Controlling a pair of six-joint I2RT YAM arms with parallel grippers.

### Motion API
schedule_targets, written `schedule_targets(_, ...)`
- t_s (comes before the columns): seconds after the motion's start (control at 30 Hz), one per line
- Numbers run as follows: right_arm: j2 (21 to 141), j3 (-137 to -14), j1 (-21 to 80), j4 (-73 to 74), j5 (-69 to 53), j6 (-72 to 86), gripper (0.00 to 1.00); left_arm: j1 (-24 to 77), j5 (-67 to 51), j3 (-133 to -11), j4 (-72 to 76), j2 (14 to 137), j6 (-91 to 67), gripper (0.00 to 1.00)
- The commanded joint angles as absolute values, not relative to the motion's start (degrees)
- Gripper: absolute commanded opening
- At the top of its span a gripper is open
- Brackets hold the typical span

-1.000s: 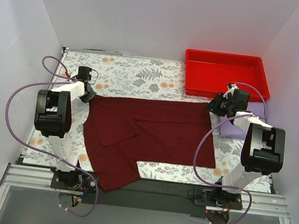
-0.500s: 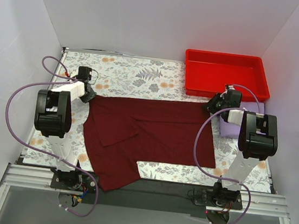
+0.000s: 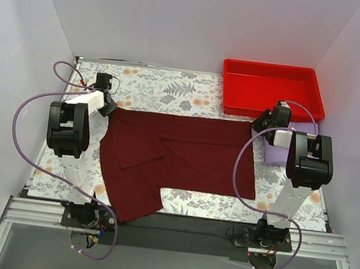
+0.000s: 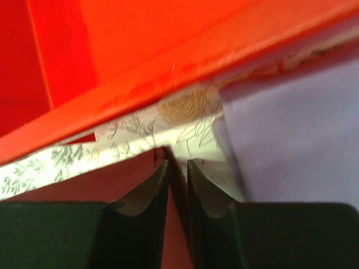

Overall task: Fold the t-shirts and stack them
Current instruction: Fold the tshirt

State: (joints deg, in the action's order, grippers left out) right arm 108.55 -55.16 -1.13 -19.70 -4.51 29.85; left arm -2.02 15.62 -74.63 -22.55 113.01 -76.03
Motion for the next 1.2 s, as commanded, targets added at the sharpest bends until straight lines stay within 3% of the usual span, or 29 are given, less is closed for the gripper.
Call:
schedule_targets(0.0,110.13,-57.74,-1.67,-19.69,-2.10,28.48,0.26,-2.29,15.47,-77.95,-24.25,116.72,-76.20,0.24)
schedule_targets(0.33,96.96,-54.15,-1.50,-13.81,-9.75,23.29,0.35,-2.20,15.55,-77.00,-26.80,105.32,-75.94,0.58)
schedule_targets(0.6,83.69,-49.32,3.86,2.79,-13.45,18.64,0.41,-0.79,16.26,-67.26,-39.87,88.08,-77.43,0.66)
schedule_targets(0.67,78.42,-46.33,6.66,5.27,-11.79,17.58,0.42,2.19,14.77,-63.39,-41.83,84.92,-77.52,0.81)
schedule_targets(0.8,69.89,-40.00,11.59,8.95,-7.75,16.61,0.47,3.95,11.60,-52.58,-44.64,74.48,-79.27,0.81)
schedule_targets(0.9,65.14,-38.07,14.85,11.86,-7.64,16.17,0.48,4.57,12.83,-46.42,-46.74,69.11,-84.45,0.73)
schedule_targets(1.17,62.05,-35.77,16.96,13.71,-12.65,15.12,0.48,5.01,14.06,-43.24,-50.62,71.10,-90.79,0.64)
